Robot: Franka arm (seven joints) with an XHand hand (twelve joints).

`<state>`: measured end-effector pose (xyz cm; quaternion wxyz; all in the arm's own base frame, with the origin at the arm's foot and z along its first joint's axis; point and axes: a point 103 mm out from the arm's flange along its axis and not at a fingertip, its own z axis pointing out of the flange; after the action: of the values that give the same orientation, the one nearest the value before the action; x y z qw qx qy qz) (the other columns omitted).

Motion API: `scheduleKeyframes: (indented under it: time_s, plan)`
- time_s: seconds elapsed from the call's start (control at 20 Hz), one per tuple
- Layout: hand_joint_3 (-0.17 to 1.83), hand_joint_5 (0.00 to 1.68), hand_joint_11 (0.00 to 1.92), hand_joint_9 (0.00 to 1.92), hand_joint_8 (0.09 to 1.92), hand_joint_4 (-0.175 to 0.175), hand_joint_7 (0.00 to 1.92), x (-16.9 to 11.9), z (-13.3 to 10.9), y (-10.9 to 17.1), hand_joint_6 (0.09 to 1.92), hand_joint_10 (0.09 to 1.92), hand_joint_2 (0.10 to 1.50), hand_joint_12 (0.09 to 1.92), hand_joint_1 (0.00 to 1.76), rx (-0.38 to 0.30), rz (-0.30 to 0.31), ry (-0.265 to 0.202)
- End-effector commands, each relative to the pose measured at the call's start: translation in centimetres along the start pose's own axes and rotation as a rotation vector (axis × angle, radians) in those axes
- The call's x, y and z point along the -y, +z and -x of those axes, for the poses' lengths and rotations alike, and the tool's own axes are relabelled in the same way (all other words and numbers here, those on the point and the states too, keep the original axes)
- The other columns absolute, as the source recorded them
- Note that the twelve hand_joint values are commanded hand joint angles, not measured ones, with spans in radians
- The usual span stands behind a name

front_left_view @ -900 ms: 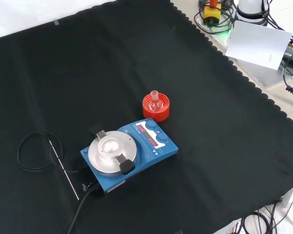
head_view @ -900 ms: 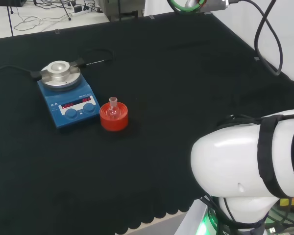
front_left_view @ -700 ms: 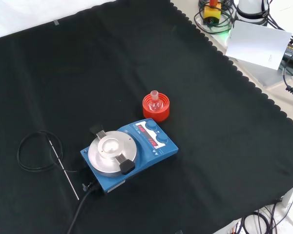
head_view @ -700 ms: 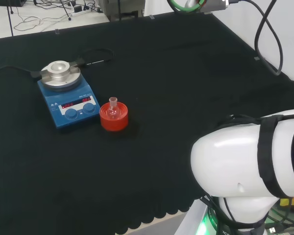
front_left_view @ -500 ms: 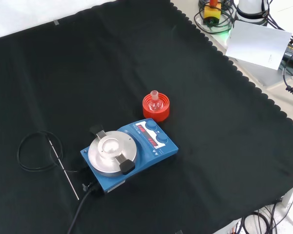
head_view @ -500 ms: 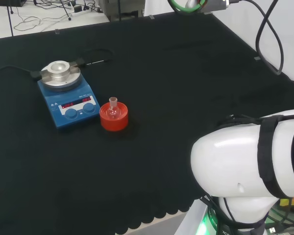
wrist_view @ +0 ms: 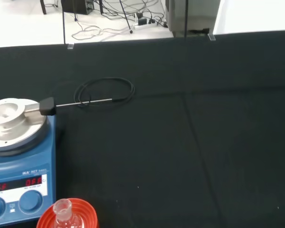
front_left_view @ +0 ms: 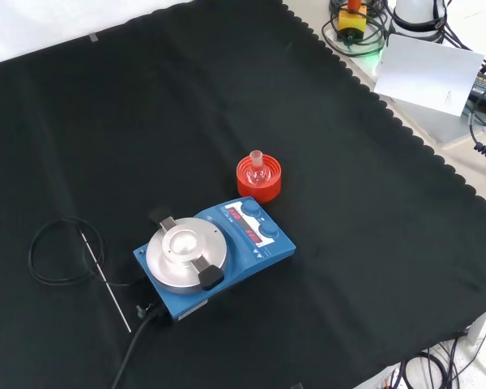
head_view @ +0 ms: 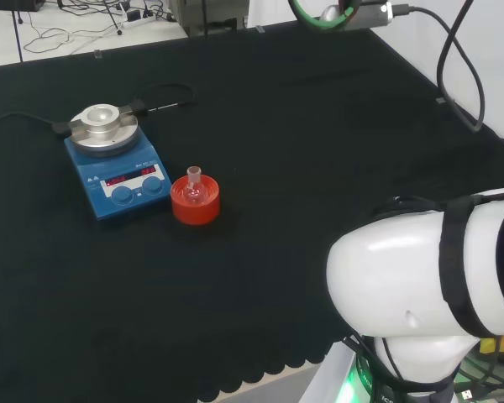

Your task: Pick up the round-bottom flask.

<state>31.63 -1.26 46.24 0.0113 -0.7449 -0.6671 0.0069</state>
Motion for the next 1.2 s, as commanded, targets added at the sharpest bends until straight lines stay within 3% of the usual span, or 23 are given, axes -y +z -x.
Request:
scheduleKeyframes:
  time_s: [0.05,0.55,1.2]
  plan:
    - [0.26,0.46,0.05,0.29,0.56,-0.003,0.15,-1.3,0.9,2.5,0.22,0.63,1.32,1.38,0.01,-0.021,-0.033,0.038]
    - [0.25,0.47,0.06,0.3,0.56,-0.006,0.16,-3.2,1.1,7.2,0.21,0.63,1.32,1.38,0.02,-0.053,-0.074,0.079]
    - [0.23,0.49,0.07,0.31,0.56,-0.009,0.17,-7.1,0.3,11.4,0.2,0.63,1.32,1.37,0.06,-0.076,-0.117,0.05]
